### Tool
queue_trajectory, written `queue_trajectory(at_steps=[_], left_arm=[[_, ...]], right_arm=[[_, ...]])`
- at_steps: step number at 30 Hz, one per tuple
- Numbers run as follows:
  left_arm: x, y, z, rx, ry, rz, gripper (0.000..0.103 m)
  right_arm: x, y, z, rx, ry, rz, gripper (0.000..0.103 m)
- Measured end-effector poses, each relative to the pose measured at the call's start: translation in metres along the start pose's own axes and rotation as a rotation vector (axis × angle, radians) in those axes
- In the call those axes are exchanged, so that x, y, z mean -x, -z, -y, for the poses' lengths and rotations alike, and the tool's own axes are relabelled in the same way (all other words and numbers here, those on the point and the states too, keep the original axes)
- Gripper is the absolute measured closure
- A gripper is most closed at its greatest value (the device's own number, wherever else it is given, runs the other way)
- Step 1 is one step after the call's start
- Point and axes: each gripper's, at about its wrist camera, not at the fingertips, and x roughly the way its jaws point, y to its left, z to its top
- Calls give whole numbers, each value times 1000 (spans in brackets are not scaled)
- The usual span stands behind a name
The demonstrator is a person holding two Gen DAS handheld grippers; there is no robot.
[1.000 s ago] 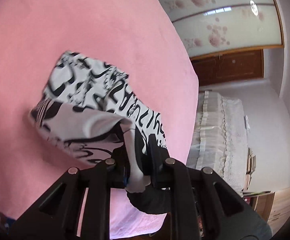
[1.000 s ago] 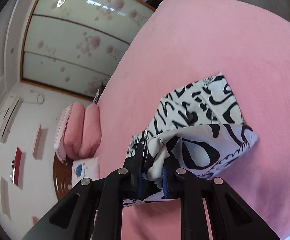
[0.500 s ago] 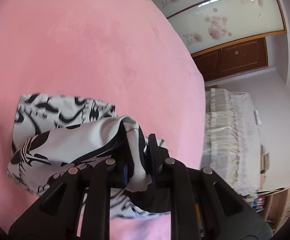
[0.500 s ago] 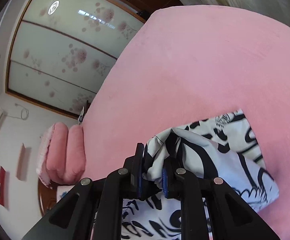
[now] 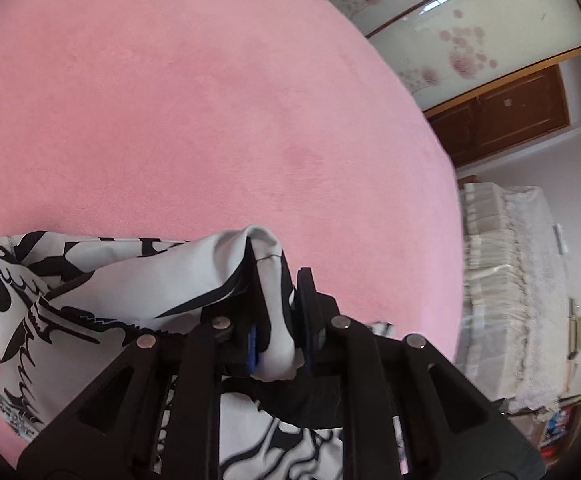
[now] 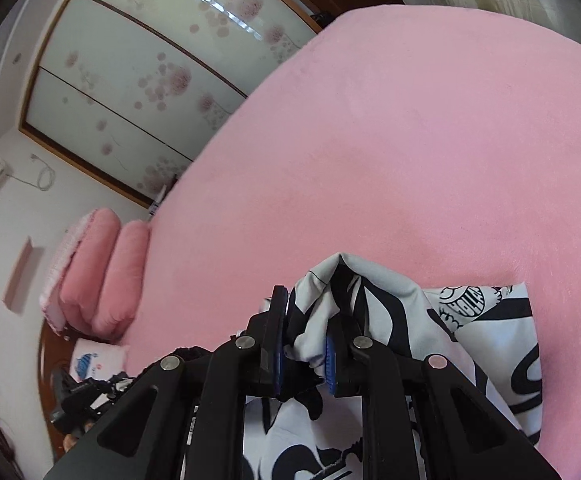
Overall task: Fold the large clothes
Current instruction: 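Flip the lifted jacket bundle over with both tools and lower it, then open both tools and release the flipped jacket onto the bed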
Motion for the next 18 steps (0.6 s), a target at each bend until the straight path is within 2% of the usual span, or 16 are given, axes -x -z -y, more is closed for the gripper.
queue_trajectory(at_steps=[4, 8, 9, 12, 13, 14, 15, 18], left_arm=[[-29, 4, -4, 0, -86, -5, 90], [-44, 5, 1, 11, -148, 25, 84], [-45, 5, 3, 12, -163, 37, 83], [-42, 1, 15, -5, -227, 87, 71], [-37, 2, 20, -18, -240, 104, 63], [-34, 1, 25, -34, -248, 117, 53], [-30, 1, 30, -53, -254, 128, 48], [-16, 4, 44, -113, -266, 153, 45]], right_arm=[[-26, 0, 20, -54, 16, -30, 86], [-35, -3, 27, -102, 12, -50, 78], [-34, -5, 27, -109, 20, -56, 71], [-21, -7, 24, -95, 68, -8, 60], [-14, -5, 20, -84, 85, 11, 55], [-5, -3, 18, -71, 106, 34, 40], [5, -1, 15, -51, 128, 67, 29], [26, 4, 7, -33, 119, 106, 28]])
